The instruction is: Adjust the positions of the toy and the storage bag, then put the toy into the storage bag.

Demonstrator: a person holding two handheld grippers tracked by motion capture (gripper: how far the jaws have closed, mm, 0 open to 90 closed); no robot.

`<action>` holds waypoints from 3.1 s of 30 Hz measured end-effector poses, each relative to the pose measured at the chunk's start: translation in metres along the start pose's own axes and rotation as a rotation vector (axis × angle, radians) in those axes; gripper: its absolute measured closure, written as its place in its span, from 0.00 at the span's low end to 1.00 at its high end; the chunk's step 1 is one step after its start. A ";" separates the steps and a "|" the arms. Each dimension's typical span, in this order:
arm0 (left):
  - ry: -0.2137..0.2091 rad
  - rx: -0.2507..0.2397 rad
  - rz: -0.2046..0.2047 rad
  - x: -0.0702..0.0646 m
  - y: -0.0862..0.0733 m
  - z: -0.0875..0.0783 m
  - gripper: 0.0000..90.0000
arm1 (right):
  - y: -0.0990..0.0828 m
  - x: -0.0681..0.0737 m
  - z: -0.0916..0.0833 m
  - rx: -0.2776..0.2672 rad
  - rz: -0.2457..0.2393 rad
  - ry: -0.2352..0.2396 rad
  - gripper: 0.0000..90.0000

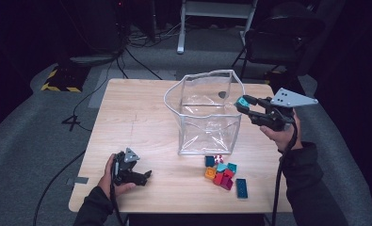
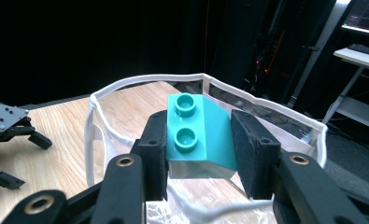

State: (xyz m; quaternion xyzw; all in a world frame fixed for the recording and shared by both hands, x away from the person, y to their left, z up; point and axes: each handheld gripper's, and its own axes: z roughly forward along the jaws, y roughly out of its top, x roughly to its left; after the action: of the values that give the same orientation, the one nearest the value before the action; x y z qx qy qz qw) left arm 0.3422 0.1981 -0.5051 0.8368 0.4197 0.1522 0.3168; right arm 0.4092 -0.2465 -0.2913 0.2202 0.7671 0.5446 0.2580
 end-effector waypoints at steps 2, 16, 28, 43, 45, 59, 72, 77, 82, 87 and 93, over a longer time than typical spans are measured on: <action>0.000 0.000 0.000 0.000 0.000 0.000 0.00 | 0.003 0.001 0.006 0.003 -0.003 0.005 0.66; 0.000 0.000 0.000 0.000 0.000 0.000 0.00 | 0.012 0.012 0.038 0.030 -0.015 0.030 0.66; 0.000 0.000 0.000 0.000 0.000 0.000 0.00 | 0.009 0.006 0.042 0.042 0.007 0.019 0.66; 0.000 0.001 0.002 0.000 0.000 0.000 0.01 | 0.002 0.003 0.049 0.090 0.040 -0.016 0.66; -0.001 0.002 0.002 0.000 0.000 0.000 0.01 | 0.001 0.002 0.050 0.099 0.040 -0.024 0.66; 0.001 0.000 0.003 0.000 0.000 0.000 0.01 | -0.005 0.002 0.054 0.136 0.049 -0.059 0.66; 0.000 -0.001 -0.001 0.000 0.000 0.000 0.01 | -0.006 0.005 0.055 0.138 0.058 -0.072 0.50; -0.001 0.000 -0.001 0.000 0.000 0.000 0.01 | -0.005 0.005 0.044 0.119 0.055 -0.075 0.44; -0.002 0.000 -0.002 0.000 0.000 0.000 0.01 | -0.009 0.011 0.028 0.081 0.050 -0.072 0.41; -0.003 0.002 -0.001 0.000 0.000 0.000 0.01 | -0.017 0.017 0.013 0.067 0.043 -0.073 0.36; -0.002 0.001 -0.002 0.000 0.000 0.000 0.01 | -0.032 0.024 -0.005 0.063 0.031 -0.059 0.32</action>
State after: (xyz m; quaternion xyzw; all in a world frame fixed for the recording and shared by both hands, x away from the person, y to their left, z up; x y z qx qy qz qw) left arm 0.3420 0.1981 -0.5050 0.8367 0.4203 0.1508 0.3171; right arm 0.3855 -0.2453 -0.3238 0.2561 0.7724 0.5173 0.2650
